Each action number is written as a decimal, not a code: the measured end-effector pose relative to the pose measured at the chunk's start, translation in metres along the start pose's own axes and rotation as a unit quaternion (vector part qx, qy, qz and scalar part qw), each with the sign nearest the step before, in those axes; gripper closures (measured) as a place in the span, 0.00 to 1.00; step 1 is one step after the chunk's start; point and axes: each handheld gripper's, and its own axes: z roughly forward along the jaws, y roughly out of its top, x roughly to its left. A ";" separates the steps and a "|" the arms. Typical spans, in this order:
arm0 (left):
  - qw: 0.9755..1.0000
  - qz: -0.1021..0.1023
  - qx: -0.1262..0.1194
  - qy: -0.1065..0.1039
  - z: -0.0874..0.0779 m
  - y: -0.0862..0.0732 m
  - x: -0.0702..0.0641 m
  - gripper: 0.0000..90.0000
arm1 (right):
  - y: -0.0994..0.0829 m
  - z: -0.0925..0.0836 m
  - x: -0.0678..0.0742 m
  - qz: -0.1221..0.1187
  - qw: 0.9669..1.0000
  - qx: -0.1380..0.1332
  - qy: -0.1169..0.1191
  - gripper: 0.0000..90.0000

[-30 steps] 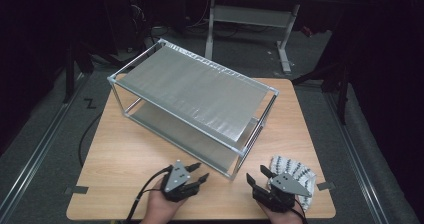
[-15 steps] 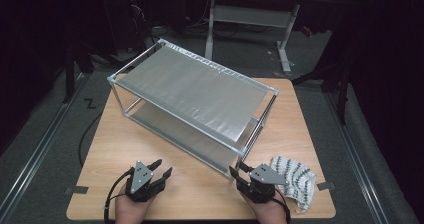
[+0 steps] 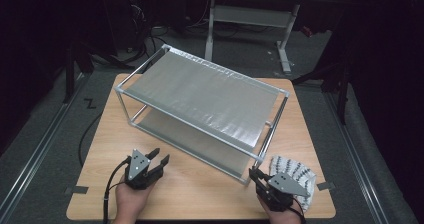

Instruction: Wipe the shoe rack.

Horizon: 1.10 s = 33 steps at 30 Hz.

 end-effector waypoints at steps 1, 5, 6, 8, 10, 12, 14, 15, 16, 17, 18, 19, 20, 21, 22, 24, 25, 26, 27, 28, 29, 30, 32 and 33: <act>1.000 0.002 0.002 0.011 0.001 0.002 0.003 0.62 | 0.000 0.000 0.000 0.000 1.000 0.000 0.000 0.90; 0.999 0.011 0.007 0.039 0.005 0.007 0.016 0.62 | -0.006 -0.013 -0.012 0.020 1.000 -0.001 -0.018 0.90; 0.999 0.006 0.008 0.045 0.005 0.008 0.020 0.63 | -0.009 -0.019 -0.019 0.028 0.999 -0.002 -0.027 0.90; 0.998 -0.012 0.017 0.062 0.005 0.009 0.031 0.64 | -0.010 -0.021 -0.022 0.031 0.999 -0.002 -0.031 0.89; 0.997 -0.034 0.010 0.076 0.004 0.012 0.043 0.64 | -0.012 -0.025 -0.025 0.037 0.999 -0.003 -0.038 0.89; 0.994 -0.045 0.002 0.096 0.003 0.018 0.056 0.63 | -0.013 -0.027 -0.027 0.040 0.998 -0.004 -0.041 0.89; 0.993 -0.036 0.010 0.116 0.007 0.024 0.069 0.62 | -0.014 -0.027 -0.029 0.039 0.998 -0.005 -0.042 0.89; 0.993 -0.036 0.010 0.116 0.007 0.024 0.069 0.61 | -0.014 -0.027 -0.029 0.039 0.998 -0.005 -0.042 0.89; 0.992 -0.030 0.012 0.124 0.010 0.026 0.073 0.61 | -0.014 -0.027 -0.029 0.038 0.998 -0.005 -0.042 0.89; 0.991 -0.026 0.015 0.129 0.013 0.027 0.078 0.61 | -0.014 -0.027 -0.030 0.038 0.998 -0.004 -0.042 0.89; 0.990 -0.028 0.016 0.134 0.017 0.029 0.082 0.61 | -0.014 -0.027 -0.030 0.038 0.998 -0.004 -0.041 0.89; 0.990 -0.031 0.017 0.138 0.020 0.030 0.087 0.60 | -0.014 -0.027 -0.030 0.039 0.998 -0.005 -0.041 0.89; 0.989 -0.032 0.023 0.143 0.025 0.031 0.092 0.59 | -0.014 -0.027 -0.030 0.039 0.998 -0.005 -0.040 0.89; 0.988 -0.034 0.027 0.146 0.028 0.032 0.094 0.57 | -0.014 -0.027 -0.030 0.039 0.998 -0.005 -0.040 0.89; 0.988 -0.036 0.030 0.149 0.033 0.034 0.098 0.57 | -0.014 -0.027 -0.030 0.039 0.998 -0.005 -0.040 0.89; 0.987 -0.042 0.035 0.150 0.042 0.039 0.105 0.56 | -0.014 -0.027 -0.030 0.039 0.998 -0.004 -0.040 0.89; 0.987 -0.043 0.033 0.150 0.045 0.041 0.108 0.56 | -0.014 -0.027 -0.030 0.039 0.998 -0.003 -0.041 0.89; 0.987 -0.044 0.032 0.154 0.049 0.042 0.110 0.56 | -0.014 -0.028 -0.030 0.038 0.998 -0.003 -0.040 0.90; 0.987 -0.047 0.032 0.153 0.052 0.044 0.112 0.57 | -0.014 -0.028 -0.030 0.038 0.998 -0.003 -0.040 0.90; 0.987 -0.050 0.033 0.151 0.054 0.045 0.113 0.60 | -0.014 -0.027 -0.030 0.038 0.999 -0.004 -0.039 0.90; 0.986 -0.048 0.031 0.156 0.056 0.045 0.113 0.65 | -0.014 -0.027 -0.030 0.036 0.999 -0.004 -0.039 0.90; 0.985 -0.047 0.031 0.161 0.056 0.045 0.113 0.71 | -0.014 -0.027 -0.031 0.036 0.999 -0.005 -0.038 0.90; 0.984 -0.044 0.027 0.168 0.053 0.045 0.114 0.87 | -0.014 -0.026 -0.032 0.037 0.999 -0.005 -0.037 0.90; 0.984 -0.045 0.029 0.170 0.051 0.045 0.114 0.89 | -0.013 -0.025 -0.031 0.038 0.999 -0.006 -0.037 0.90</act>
